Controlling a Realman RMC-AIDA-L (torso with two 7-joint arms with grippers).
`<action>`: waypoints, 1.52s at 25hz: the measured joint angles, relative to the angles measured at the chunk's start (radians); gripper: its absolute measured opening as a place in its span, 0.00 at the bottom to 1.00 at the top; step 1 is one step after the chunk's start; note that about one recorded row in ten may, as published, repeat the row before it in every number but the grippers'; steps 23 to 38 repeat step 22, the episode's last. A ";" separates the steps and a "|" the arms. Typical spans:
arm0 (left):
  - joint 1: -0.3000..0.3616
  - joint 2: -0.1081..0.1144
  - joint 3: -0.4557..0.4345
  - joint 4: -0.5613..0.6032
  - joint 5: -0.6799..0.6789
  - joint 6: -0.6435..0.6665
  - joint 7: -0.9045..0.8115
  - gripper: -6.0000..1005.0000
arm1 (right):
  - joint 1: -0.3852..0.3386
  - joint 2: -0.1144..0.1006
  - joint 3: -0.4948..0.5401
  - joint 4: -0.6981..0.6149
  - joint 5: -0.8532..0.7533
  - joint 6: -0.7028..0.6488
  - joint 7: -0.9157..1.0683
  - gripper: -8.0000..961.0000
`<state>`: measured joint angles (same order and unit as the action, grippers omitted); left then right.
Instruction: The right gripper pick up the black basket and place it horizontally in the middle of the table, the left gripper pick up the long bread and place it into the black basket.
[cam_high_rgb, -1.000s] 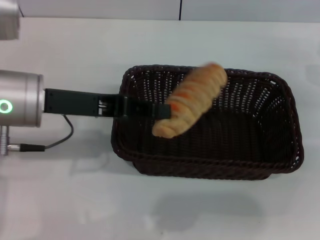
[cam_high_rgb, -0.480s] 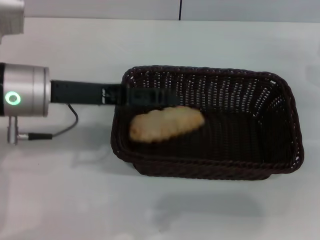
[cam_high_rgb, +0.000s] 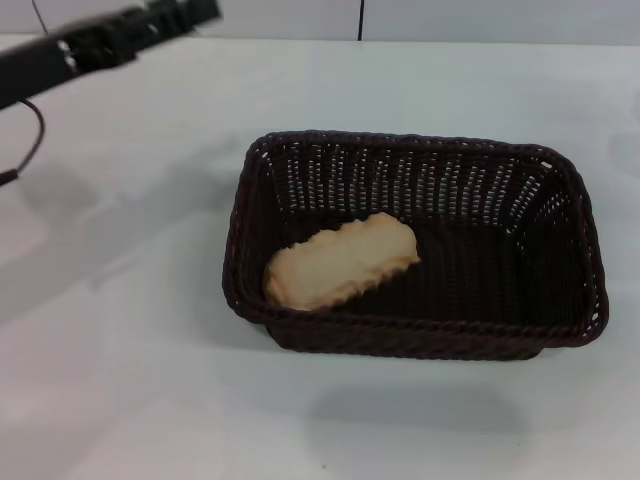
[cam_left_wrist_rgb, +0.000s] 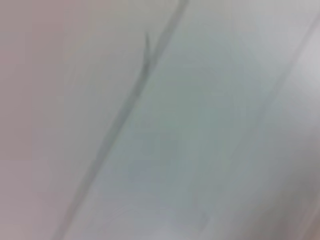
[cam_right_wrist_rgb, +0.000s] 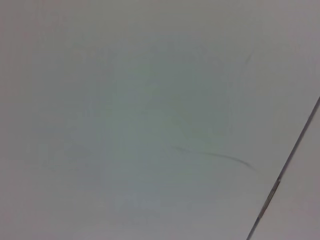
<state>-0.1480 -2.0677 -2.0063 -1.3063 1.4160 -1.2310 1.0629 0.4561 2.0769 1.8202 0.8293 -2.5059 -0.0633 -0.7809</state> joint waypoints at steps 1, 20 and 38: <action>0.001 0.001 -0.008 0.037 -0.044 0.014 0.062 0.80 | 0.001 0.000 0.000 -0.004 0.001 0.000 0.001 0.42; -0.114 -0.002 -0.285 0.761 -0.570 0.070 1.230 0.81 | 0.014 0.006 -0.004 -0.067 0.053 -0.031 0.010 0.42; -0.120 -0.002 -0.286 0.809 -0.616 0.071 1.358 0.81 | 0.017 0.008 -0.013 -0.086 0.070 -0.057 0.010 0.42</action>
